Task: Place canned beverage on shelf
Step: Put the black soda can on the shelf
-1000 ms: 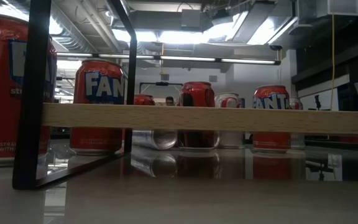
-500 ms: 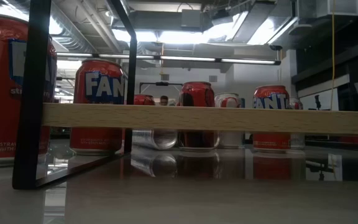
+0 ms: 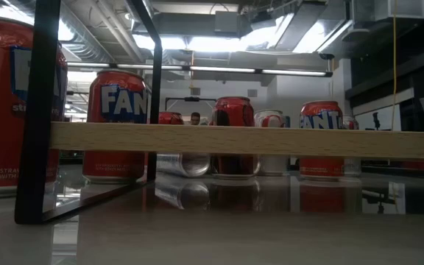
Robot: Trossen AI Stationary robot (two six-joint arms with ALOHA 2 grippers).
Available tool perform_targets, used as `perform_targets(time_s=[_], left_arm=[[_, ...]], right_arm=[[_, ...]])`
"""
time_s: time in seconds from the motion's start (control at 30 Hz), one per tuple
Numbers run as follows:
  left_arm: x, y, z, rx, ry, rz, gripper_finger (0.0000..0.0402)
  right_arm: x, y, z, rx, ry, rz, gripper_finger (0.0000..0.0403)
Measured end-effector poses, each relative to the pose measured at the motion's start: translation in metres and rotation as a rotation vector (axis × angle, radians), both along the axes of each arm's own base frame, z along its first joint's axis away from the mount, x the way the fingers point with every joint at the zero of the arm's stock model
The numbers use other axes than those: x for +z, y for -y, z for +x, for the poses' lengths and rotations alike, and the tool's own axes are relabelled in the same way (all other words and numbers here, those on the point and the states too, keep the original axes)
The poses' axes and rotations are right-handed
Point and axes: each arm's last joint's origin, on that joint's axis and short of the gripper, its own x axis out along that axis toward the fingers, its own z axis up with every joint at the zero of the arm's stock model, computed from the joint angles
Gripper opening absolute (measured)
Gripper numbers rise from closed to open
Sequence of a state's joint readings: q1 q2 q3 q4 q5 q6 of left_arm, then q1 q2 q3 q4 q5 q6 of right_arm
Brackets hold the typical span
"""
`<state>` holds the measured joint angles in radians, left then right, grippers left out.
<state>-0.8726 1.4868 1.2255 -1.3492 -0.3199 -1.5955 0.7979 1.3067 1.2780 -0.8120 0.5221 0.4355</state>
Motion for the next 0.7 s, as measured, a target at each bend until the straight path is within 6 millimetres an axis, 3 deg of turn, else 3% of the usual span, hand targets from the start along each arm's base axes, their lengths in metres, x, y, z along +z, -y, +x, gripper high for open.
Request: perform_targets(time_s=[0.17,0.37,0.7], left_arm=[[0.005,0.001,0.001,0.0,0.005,-0.015,0.0218],[0.027,0.003,0.0,0.001,-0.024,-0.071,0.0217],[0.102,-0.013,0.011,0.004,0.083,-0.153,0.0217]], right_arm=[[0.0,0.0,0.0,0.0,0.0,0.0,0.0381],[0.0,0.0,0.0,0.0,0.0,0.0,0.0381],[0.0,0.0,0.0,0.0,-0.001,-0.001,0.0381]])
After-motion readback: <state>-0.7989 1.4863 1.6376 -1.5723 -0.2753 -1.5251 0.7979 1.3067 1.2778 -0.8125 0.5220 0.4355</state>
